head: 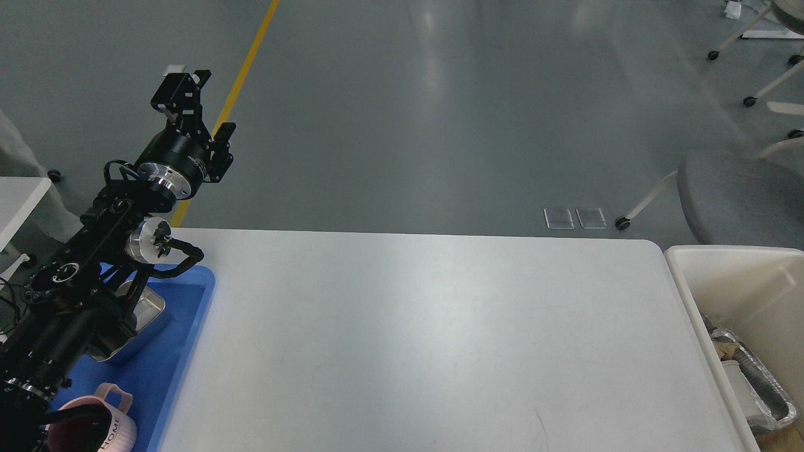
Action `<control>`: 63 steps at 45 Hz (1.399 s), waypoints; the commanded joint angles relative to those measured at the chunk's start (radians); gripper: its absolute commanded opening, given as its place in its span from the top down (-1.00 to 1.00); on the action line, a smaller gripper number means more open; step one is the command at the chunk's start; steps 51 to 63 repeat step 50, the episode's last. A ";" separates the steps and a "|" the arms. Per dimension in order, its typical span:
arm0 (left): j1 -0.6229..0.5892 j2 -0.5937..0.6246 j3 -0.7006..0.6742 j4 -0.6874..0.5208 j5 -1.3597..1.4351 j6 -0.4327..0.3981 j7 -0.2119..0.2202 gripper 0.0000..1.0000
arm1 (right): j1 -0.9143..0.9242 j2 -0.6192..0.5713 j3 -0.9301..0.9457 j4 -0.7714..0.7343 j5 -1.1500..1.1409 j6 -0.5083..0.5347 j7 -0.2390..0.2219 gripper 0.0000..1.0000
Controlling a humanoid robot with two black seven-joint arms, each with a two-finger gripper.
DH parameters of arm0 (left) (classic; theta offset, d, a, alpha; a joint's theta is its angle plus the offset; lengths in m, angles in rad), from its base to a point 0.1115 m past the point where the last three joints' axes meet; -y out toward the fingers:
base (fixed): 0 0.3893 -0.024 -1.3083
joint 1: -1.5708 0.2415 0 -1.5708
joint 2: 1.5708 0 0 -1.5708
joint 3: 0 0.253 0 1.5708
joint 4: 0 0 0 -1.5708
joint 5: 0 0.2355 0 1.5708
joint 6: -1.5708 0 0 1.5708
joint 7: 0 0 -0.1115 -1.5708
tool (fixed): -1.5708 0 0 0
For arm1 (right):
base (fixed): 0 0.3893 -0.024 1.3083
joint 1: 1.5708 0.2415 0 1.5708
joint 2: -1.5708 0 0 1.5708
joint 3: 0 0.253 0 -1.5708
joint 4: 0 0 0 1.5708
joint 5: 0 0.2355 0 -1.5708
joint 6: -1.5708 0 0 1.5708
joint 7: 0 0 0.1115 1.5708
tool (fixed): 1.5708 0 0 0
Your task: Tidy desktop
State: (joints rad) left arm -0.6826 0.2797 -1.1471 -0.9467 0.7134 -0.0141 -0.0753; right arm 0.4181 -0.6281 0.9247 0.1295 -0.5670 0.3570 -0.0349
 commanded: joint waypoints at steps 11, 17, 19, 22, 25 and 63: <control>-0.003 -0.008 -0.008 0.003 -0.064 0.000 -0.004 -0.93 | 0.346 0.211 0.092 0.005 0.113 -0.156 0.003 -1.00; -0.005 -0.008 -0.008 0.017 -0.204 0.000 -0.006 -0.93 | 0.455 0.332 0.147 0.007 0.147 -0.182 0.004 -1.00; -0.003 -0.008 -0.008 0.017 -0.236 0.000 -0.012 -0.93 | 0.476 0.364 0.172 0.009 0.147 -0.187 0.007 -1.00; -0.002 -0.010 -0.008 0.016 -0.253 -0.001 -0.044 -0.93 | 0.496 0.404 0.218 0.016 0.147 -0.187 0.032 -1.00; 0.003 -0.010 -0.006 0.017 -0.253 -0.007 -0.093 -0.93 | 0.505 0.450 0.259 0.042 0.147 -0.187 0.082 -1.00; 0.147 -0.039 -0.071 0.032 -0.322 -0.158 -0.225 -0.96 | 0.324 0.663 0.391 0.320 0.148 -0.168 0.325 -1.00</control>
